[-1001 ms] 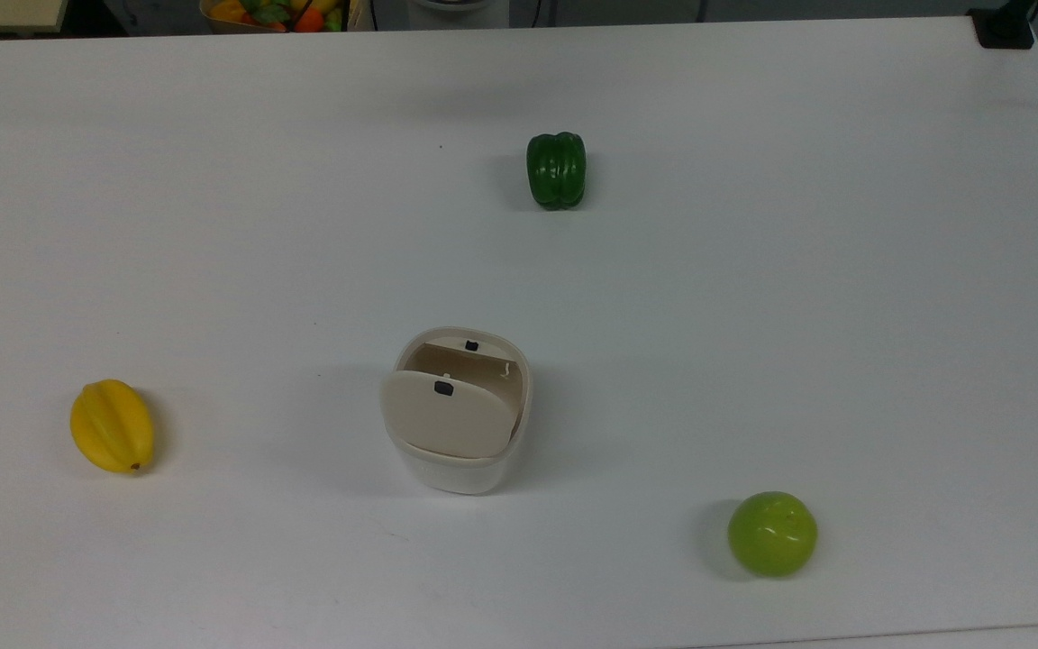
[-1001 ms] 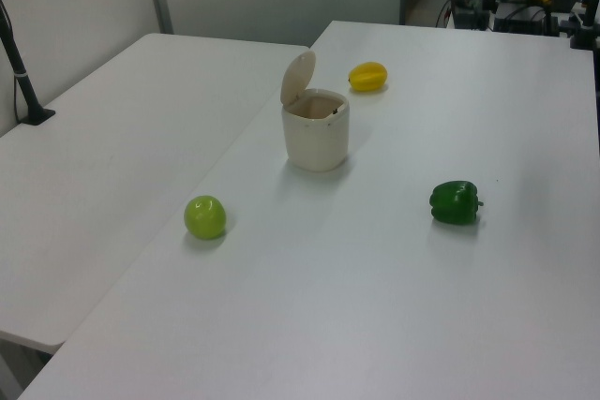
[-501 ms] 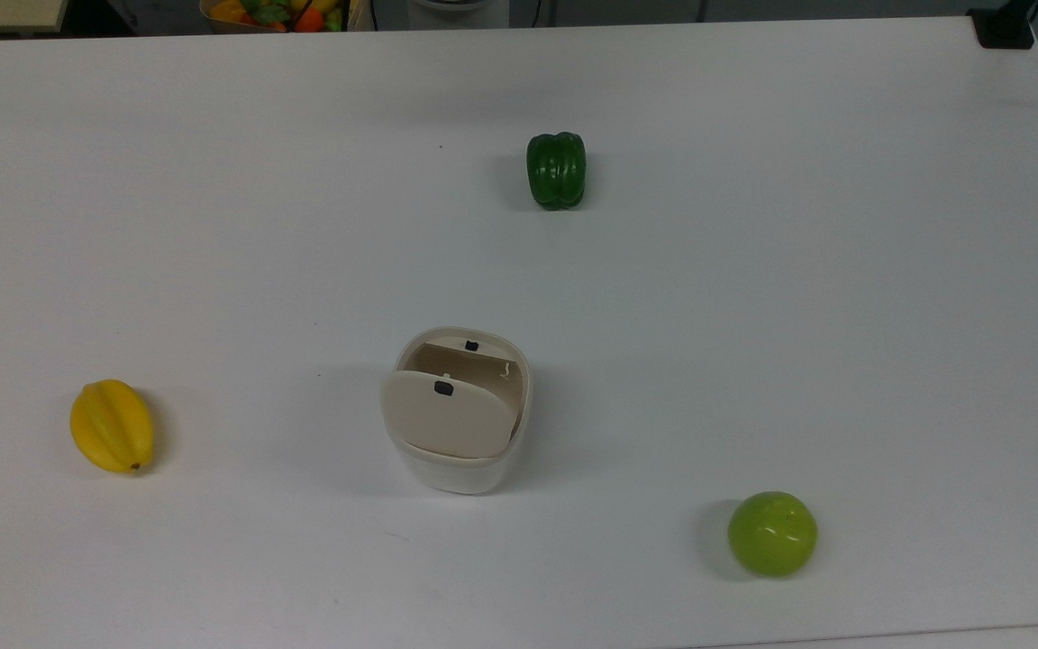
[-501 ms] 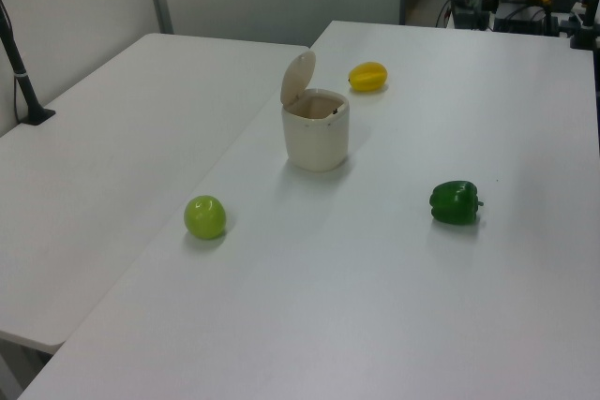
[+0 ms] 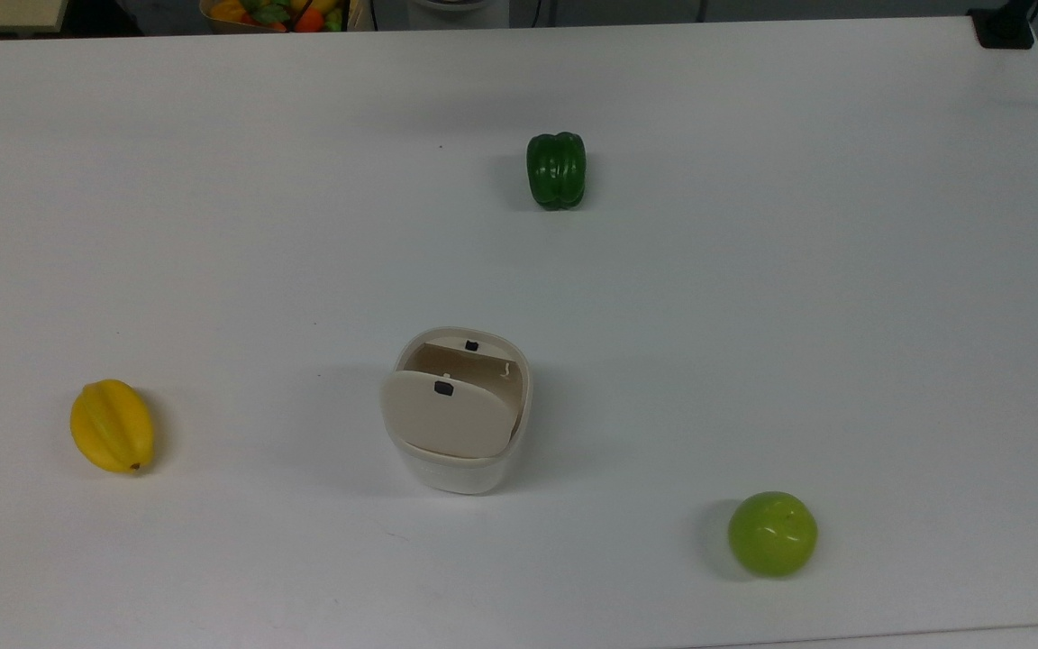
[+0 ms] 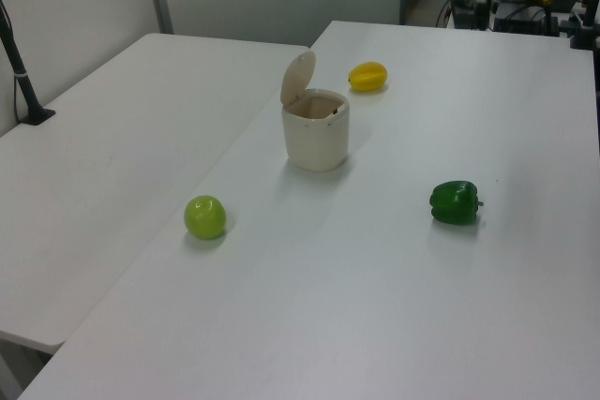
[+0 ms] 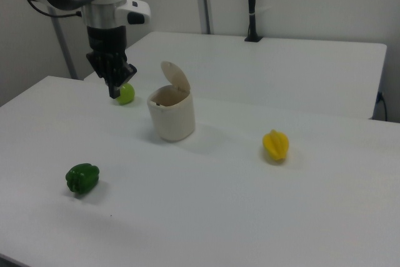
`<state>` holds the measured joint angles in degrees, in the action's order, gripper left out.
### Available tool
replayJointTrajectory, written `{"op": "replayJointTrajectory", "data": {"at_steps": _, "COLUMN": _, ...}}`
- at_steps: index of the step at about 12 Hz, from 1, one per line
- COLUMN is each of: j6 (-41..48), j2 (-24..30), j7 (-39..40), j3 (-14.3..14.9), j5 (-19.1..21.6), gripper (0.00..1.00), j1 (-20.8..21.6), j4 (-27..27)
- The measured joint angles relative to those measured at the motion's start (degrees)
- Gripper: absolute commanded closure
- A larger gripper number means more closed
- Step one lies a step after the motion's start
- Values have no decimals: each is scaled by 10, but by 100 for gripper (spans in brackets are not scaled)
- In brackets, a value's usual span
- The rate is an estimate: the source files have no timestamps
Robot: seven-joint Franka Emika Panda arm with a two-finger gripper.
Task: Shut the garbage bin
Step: 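Move the gripper over the open bin toward the raised lid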
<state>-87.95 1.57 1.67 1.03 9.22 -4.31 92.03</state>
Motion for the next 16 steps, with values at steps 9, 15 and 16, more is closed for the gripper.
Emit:
{"op": "replayJointTrajectory", "data": {"at_steps": 9, "j6": -248, "j2": -56, "j7": -14, "j3": -3, "j5": 51, "gripper": 100, "j1": 1, "j4": -5}}
{"op": "replayJointTrajectory", "data": {"at_steps": 15, "j6": -458, "j2": -109, "j7": -112, "j3": -10, "j5": 49, "gripper": 100, "j1": 64, "j4": -18}}
{"op": "replayJointTrajectory", "data": {"at_steps": 16, "j6": -506, "j2": -126, "j7": -124, "j3": -10, "j5": 48, "gripper": 100, "j1": 69, "j4": -20}}
